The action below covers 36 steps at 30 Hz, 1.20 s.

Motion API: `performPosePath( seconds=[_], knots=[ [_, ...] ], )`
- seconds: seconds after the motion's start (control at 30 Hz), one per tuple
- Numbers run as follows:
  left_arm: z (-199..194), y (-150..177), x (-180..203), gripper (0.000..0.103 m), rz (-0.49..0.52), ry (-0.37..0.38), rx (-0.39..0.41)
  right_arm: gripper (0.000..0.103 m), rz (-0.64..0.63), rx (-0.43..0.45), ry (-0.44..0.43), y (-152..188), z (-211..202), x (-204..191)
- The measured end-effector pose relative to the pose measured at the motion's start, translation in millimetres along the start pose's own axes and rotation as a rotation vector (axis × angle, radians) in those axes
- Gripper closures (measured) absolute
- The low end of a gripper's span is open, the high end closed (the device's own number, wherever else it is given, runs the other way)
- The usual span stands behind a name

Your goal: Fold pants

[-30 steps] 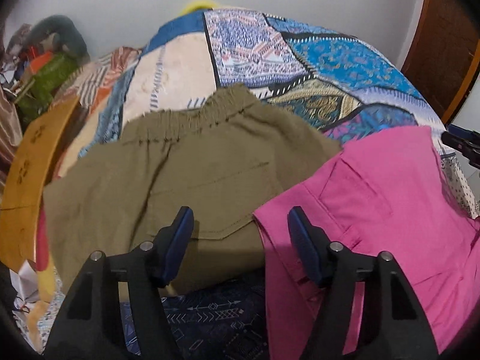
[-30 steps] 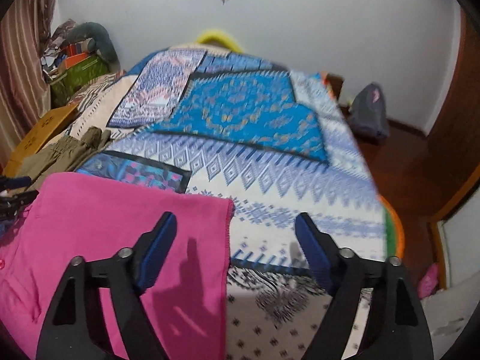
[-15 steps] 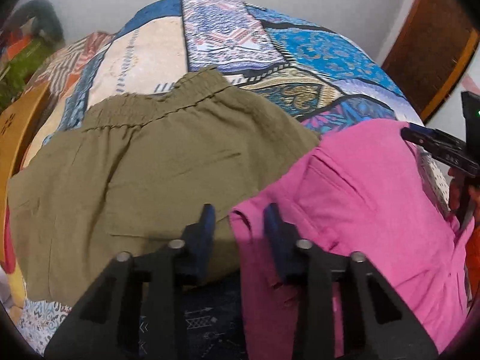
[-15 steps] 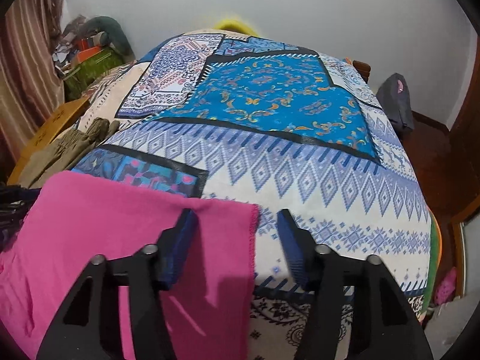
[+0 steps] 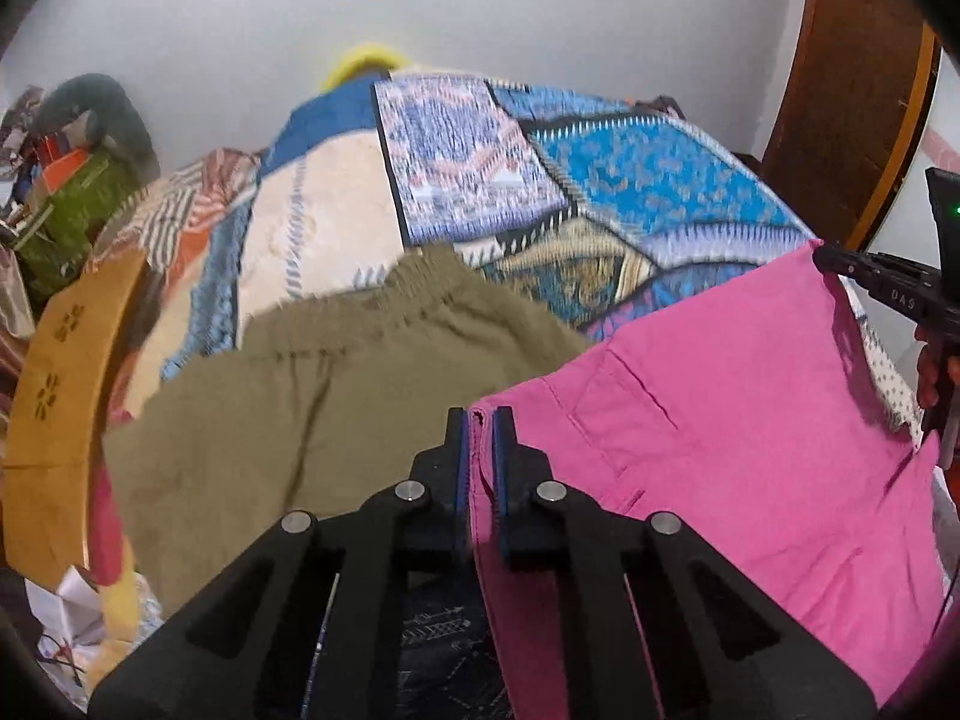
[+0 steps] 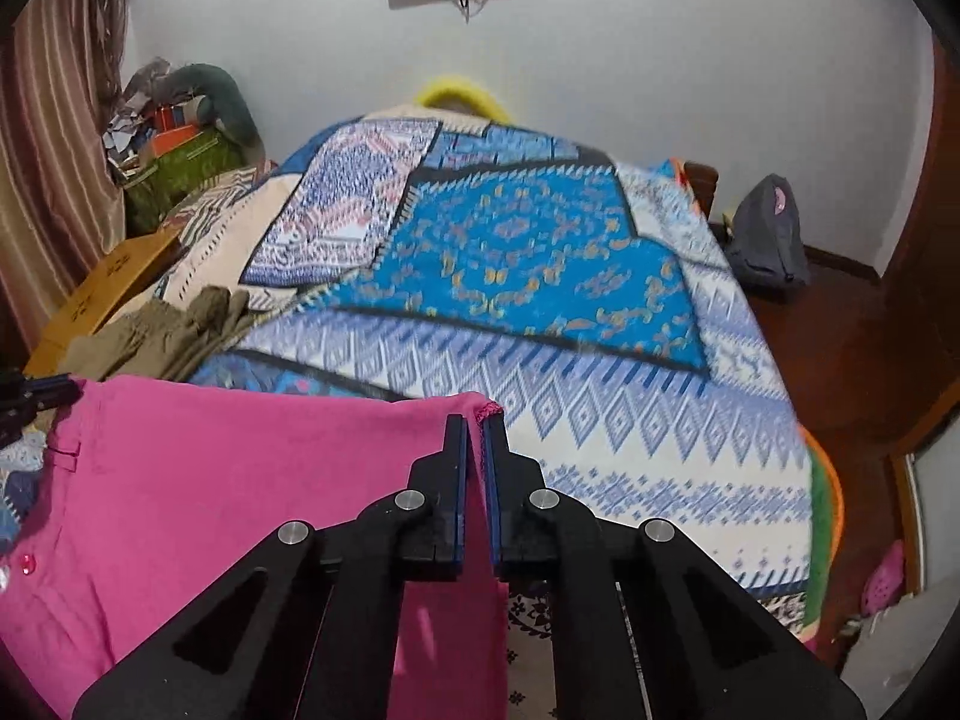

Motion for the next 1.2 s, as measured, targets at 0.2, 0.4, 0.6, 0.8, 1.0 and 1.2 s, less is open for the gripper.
performPosePath(
  seconds=[0.2,0.4,0.6,0.8,1.0,1.2],
  knots=[
    [-31,-23,-6,0.097,-0.010,-0.006,0.063,0.099,0.008,0.061,-0.010,-22,-24,-13],
    [-72,-21,-3,0.097,-0.003,0.018,0.099,0.099,-0.013,0.099,-0.021,-26,-64,-32],
    [-128,-12,1,0.097,0.017,0.036,0.141,0.099,-0.002,0.146,-0.044,-20,-118,-55],
    [-186,4,2,0.097,0.035,0.046,0.181,0.099,0.031,0.206,-0.076,-11,-164,-75],
    [-229,32,6,0.097,0.052,0.064,0.200,0.099,0.021,0.225,-0.077,11,-199,-92],
    [-254,74,8,0.097,0.067,0.080,0.194,0.099,0.053,0.228,-0.096,44,-220,-101]
  ],
)
Point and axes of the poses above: each gripper's, at about its wrist camera, not at the fingertips, and z roughly the way its jaws point, x to its right, y to its underside, the point moved 8 cm from there along z, roughly the way its jaws point, and after that the axes turned 13 degrees about -y, right-handed, at the moved point
